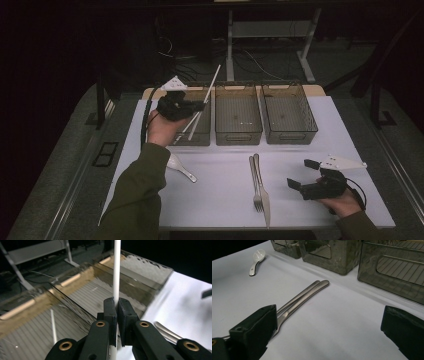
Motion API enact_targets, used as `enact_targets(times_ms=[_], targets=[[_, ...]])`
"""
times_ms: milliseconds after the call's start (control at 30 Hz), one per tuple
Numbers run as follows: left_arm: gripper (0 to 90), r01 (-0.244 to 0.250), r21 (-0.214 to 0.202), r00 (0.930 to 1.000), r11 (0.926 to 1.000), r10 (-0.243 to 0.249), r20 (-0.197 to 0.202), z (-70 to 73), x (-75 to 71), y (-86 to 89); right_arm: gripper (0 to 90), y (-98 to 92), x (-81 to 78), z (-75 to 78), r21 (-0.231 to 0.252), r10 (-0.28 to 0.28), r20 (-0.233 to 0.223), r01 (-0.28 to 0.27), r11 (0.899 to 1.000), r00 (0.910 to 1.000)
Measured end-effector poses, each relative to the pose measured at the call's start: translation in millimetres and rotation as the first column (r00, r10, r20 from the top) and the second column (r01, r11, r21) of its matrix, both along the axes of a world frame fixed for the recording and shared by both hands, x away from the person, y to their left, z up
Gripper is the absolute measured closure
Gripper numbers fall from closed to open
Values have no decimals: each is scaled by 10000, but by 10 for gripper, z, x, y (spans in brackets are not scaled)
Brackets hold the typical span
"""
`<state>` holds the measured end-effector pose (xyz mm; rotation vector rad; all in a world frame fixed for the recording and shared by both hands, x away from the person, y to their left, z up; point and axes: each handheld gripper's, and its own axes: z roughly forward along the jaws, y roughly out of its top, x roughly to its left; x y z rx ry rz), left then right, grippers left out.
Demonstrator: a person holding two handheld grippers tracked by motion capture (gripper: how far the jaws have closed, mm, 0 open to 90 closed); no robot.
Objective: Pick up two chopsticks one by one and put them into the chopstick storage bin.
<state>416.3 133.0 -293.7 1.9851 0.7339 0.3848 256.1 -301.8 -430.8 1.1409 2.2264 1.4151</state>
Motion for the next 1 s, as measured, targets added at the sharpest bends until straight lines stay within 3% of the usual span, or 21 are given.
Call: enact_targets(times_ms=[167,300,400,600,667,800,1000], targets=[[848,-357,-70,9993,9993,358,136,22,189,74,8,-7,0,2,-6,-9,27,9,10000,10000],[847,-632,252,9980,9977,632,-6,-71,305,111,8,-11,-2,5,0,-3,52,3,10000,10000],[847,-710,745,9971,9947,728,-207,-180,366,133,8,-12,-5,7,21,-20,41,20,10000,10000],[847,-836,1358,9937,9872,927,-624,-407,422,160,8,-13,-7,8,27,-21,34,21,10000,10000],[847,-973,1273,9911,9871,1078,-784,-481,435,171,8,-12,-8,9,26,-20,31,20,10000,10000],[847,-1101,1539,9857,9819,1277,-1096,-603,465,213,8,-12,-5,6,-6,-21,35,21,10000,10000],[847,-1180,1616,9808,9798,1404,-1351,-721,491,252,8,-12,-5,7,11,-35,32,35,10000,10000]])
